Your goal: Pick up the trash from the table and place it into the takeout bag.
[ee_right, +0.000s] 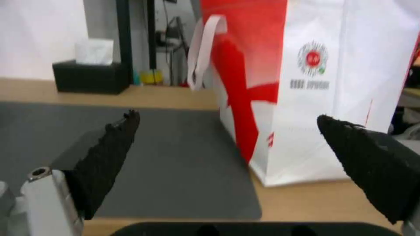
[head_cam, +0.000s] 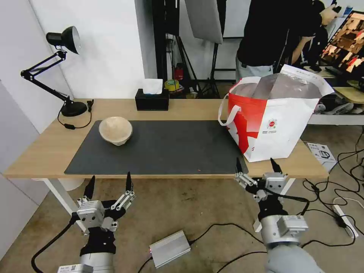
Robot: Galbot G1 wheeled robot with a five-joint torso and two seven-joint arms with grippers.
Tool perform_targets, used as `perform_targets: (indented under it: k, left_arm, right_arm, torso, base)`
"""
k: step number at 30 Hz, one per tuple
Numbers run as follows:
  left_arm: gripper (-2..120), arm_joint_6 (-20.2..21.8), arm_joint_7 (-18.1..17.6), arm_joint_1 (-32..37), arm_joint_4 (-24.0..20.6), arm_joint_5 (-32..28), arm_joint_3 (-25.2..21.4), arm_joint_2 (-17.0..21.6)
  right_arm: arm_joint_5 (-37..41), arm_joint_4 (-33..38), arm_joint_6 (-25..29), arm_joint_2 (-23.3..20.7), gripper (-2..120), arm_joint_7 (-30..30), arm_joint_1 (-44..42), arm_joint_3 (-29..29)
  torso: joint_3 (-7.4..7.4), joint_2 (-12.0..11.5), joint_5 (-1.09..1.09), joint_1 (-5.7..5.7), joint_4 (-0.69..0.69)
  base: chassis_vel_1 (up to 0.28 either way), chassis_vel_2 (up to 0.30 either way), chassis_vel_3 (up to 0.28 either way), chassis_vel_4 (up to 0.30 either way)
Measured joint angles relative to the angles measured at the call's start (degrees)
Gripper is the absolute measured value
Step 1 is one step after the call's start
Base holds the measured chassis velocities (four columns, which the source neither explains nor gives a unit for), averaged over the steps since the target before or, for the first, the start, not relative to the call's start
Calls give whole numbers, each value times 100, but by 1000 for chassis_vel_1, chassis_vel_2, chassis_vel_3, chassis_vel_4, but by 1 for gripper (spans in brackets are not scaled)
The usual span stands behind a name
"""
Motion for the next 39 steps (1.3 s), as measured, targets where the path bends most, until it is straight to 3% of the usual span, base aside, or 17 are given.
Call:
perform_targets:
  k: [39]
  left_arm:
    - [100, -12, -17, -36, 31, -55, -42, 2]
  right_arm:
    - [151, 99, -281, -43, 100, 51, -348, -200]
  torso:
    - [0, 0, 0, 0, 0]
  base:
    - [0, 0, 0, 0]
